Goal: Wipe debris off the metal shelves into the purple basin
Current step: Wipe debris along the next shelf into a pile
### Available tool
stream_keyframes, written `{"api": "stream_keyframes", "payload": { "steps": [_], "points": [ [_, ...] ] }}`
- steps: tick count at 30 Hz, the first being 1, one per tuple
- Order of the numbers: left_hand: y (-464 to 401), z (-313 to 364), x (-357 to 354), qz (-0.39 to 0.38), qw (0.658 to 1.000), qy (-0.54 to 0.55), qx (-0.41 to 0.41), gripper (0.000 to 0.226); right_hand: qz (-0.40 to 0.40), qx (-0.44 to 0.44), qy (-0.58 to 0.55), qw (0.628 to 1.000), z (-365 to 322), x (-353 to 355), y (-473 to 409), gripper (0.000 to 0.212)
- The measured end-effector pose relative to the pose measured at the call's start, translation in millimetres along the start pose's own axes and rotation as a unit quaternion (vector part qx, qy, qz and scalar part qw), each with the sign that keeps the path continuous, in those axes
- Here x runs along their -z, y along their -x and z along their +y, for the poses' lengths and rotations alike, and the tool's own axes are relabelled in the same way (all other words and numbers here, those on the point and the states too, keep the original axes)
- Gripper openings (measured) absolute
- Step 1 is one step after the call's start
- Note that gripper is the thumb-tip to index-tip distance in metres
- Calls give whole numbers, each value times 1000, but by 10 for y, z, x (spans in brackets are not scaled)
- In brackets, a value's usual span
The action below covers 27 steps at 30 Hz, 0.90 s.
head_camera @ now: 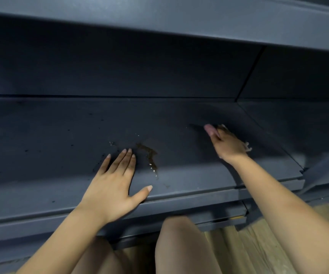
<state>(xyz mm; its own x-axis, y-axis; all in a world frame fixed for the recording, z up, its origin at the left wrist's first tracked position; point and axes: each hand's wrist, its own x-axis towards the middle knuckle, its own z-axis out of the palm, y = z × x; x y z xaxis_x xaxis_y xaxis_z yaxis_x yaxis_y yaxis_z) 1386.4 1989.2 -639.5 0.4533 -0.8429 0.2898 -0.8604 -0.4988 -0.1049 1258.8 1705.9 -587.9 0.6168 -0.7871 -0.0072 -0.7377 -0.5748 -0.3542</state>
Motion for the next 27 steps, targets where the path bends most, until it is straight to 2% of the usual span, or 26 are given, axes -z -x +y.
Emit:
{"api": "stream_keyframes", "payload": {
  "steps": [6, 9, 14, 17, 20, 22, 24, 27],
  "points": [
    [-2, 8, 37, -24, 1000, 13, 5, 89, -7, 202, 17, 979, -783, -439, 10, 40],
    [-2, 0, 36, -26, 1000, 9, -1, 89, -25, 263, 1, 964, -1094, -623, 158, 40],
    [2, -11, 94, -60, 998, 4, -16, 88, -38, 202, -48, 977, -1044, -478, 282, 43],
    [-67, 54, 172, -43, 998, 22, -32, 87, -5, 181, -72, 981, -581, -167, 210, 40],
    [-287, 308, 260, -29, 996, 45, -67, 89, 53, 88, -31, 994, 141, 172, 112, 40],
    [-472, 582, 328, -33, 991, 72, -105, 98, 81, 17, -20, 996, 617, 324, 168, 38],
    [-608, 864, 354, -43, 986, 93, -134, 113, 71, -36, -30, 996, 883, 349, 298, 38],
    [-703, 1158, 295, -104, 980, 104, -133, 121, 91, -26, -6, 996, 875, 184, 390, 38]
  ]
}}
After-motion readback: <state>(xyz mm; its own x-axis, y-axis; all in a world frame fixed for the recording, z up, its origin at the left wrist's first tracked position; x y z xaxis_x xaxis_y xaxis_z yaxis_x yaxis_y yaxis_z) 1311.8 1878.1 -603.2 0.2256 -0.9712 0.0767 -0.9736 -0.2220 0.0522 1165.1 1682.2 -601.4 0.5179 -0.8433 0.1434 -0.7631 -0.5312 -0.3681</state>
